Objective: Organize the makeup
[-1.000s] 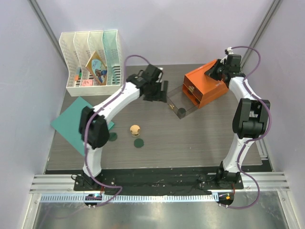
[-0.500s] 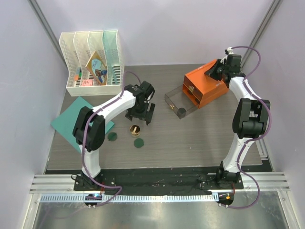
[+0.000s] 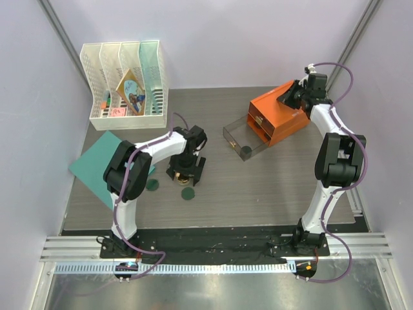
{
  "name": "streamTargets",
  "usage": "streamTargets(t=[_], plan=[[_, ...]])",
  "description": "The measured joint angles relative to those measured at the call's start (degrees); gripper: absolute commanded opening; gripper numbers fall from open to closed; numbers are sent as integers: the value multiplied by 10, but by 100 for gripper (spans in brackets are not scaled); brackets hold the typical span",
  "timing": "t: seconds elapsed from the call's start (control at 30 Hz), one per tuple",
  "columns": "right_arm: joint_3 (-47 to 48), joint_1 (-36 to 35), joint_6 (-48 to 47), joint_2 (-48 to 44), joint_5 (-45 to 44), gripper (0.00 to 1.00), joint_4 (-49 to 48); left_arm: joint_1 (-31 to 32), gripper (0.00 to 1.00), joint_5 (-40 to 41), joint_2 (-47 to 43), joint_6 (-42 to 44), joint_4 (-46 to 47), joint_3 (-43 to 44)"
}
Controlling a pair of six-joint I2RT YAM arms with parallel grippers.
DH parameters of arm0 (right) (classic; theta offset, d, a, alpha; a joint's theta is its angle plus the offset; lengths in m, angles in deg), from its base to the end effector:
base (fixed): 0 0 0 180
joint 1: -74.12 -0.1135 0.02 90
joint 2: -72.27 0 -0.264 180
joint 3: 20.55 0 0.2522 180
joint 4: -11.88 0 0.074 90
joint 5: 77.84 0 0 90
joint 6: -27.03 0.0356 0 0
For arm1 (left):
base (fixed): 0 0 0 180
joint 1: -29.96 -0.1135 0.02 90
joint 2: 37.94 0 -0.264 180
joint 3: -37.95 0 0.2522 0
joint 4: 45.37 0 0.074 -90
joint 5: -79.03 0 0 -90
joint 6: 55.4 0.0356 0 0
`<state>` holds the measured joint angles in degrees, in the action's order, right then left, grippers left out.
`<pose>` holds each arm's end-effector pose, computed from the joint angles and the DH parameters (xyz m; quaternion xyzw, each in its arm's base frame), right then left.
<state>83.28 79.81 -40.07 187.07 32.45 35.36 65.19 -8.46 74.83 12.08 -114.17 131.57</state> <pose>0.4658 -0.0340 0.2444 0.1355 0.8643 0.2227 0.4302 0.2985 -0.2089 0.1647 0.1103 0.9935 0.0105 0.0262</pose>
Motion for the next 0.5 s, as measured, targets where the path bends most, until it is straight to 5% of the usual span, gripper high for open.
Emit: streamTargets(t=[0.1, 0.13, 0.2, 0.23, 0.33, 0.5], plan=[[0, 0, 0, 1, 2, 1, -1, 0, 72, -13, 7, -3, 4, -12], [0, 0, 0, 1, 2, 1, -1, 0, 54, -14, 7, -6, 5, -13], [1, 1, 0, 2, 3, 1, -1, 0, 39, -13, 7, -10, 5, -13], [1, 1, 0, 2, 4, 1, -1, 0, 24, -21, 7, -11, 6, -12], [2, 1, 0, 3, 4, 1, -1, 0, 6, -21, 9, -14, 4, -8], [5, 1, 1, 7, 6, 1, -6, 0, 0, -21, 34, -15, -10, 30]])
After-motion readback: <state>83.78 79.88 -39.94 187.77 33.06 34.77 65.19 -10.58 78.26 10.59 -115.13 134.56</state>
